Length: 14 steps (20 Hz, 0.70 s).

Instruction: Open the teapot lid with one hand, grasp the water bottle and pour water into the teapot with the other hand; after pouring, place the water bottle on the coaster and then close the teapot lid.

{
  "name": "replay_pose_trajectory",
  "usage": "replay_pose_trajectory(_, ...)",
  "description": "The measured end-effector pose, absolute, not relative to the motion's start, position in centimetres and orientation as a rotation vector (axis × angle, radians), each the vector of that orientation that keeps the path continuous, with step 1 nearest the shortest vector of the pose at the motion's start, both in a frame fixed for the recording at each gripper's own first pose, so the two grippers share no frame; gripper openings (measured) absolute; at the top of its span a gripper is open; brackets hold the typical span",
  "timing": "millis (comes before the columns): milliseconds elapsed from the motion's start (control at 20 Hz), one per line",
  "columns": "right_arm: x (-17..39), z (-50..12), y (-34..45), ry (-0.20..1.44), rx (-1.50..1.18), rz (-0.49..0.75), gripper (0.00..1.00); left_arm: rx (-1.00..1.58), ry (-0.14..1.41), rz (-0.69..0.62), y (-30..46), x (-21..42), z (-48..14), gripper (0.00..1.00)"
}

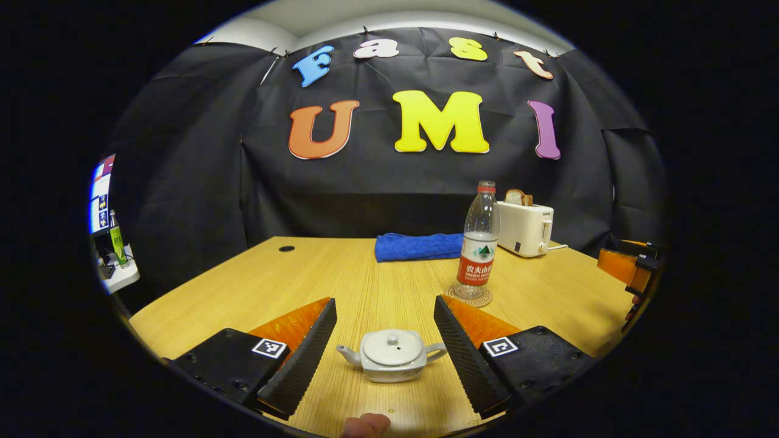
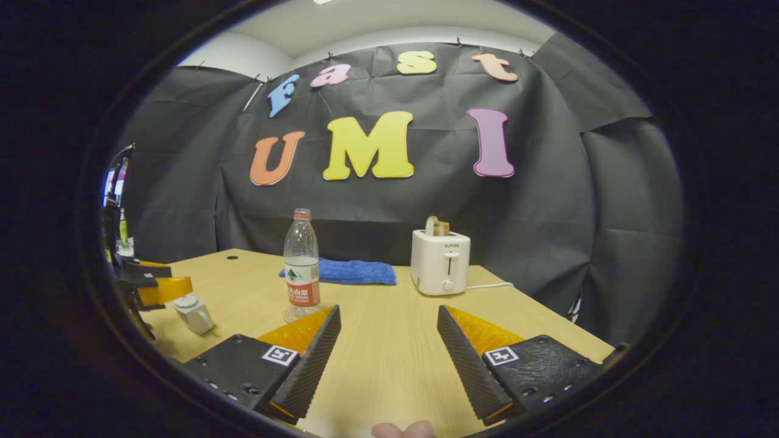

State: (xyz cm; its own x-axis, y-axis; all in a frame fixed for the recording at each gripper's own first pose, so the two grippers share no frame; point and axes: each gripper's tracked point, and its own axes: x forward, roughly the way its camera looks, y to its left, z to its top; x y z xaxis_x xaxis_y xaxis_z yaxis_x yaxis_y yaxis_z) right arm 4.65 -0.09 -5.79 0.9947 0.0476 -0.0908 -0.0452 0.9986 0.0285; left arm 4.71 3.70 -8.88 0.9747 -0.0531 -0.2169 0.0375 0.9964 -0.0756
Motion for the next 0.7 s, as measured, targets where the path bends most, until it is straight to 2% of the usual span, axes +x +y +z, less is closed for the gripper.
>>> replay_pose_trajectory(350,0.2,-1.6,0.9,-0.009,0.049,0.039,0.95,-0.048,0.002,-0.028,-0.2,-0.9,0.9,1.0)
replay_pose_trajectory(700,-5.0,0.7,0.1,-0.105,-0.002,0.01,0.95,-0.057,-0.021,-0.039,-2.4,-4.4,1.3,0.99)
